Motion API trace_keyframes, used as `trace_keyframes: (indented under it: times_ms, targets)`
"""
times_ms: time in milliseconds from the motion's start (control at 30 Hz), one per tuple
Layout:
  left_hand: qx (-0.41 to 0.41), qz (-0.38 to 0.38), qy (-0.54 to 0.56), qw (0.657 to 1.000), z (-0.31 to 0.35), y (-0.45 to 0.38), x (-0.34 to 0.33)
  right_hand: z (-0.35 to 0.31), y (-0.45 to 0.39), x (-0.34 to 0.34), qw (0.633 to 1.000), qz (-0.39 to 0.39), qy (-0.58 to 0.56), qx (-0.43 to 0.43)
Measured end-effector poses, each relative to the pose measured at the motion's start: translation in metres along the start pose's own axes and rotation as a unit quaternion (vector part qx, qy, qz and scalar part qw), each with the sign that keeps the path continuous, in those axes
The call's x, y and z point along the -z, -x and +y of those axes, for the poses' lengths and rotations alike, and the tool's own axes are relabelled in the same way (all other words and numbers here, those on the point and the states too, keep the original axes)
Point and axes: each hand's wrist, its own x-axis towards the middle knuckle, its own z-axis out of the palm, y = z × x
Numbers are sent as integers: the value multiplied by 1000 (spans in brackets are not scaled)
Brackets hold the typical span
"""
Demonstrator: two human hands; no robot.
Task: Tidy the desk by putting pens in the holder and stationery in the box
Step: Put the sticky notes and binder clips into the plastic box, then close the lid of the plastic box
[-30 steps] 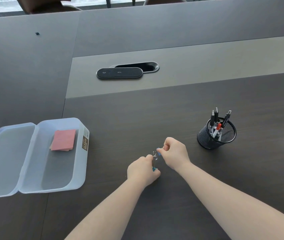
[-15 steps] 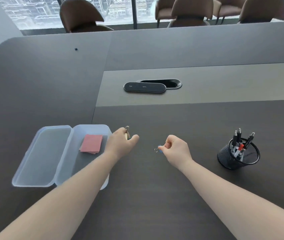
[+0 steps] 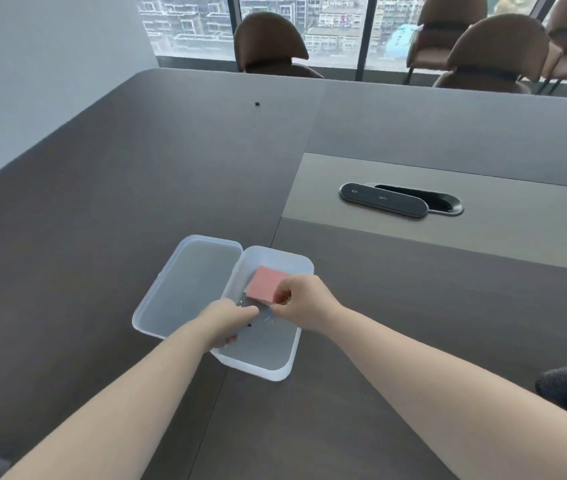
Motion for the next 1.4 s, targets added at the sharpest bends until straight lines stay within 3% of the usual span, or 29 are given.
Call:
trace_keyframes:
  times_ms: [200, 367, 700, 867, 1033, 1167, 1400]
  targets:
    - [7, -7, 55, 998, -9, -19, -7, -7, -22, -30, 989, -91, 112, 37]
    - [19, -11, 7, 1000, -14, -30, -8, -4, -32, -41, 979, -138, 147, 36]
    - [-17, 54, -190, 980, -4, -35, -11, 5, -35, -24, 983, -105, 149, 17]
    - [-55, 103, -196, 974, 12, -35, 3, 5, -29, -9, 987, -76, 141, 3]
    - [-95, 222, -173, 955, 22, -32, 35, 8, -28, 9, 990, -23, 137, -34]
    - [-36, 294, -224, 928, 5, -46, 68, 20, -31, 16, 988, 48, 129, -74]
    - [115, 252, -202, 939, -31, -88, 94, 42, -32, 3, 983, 36, 109, -142]
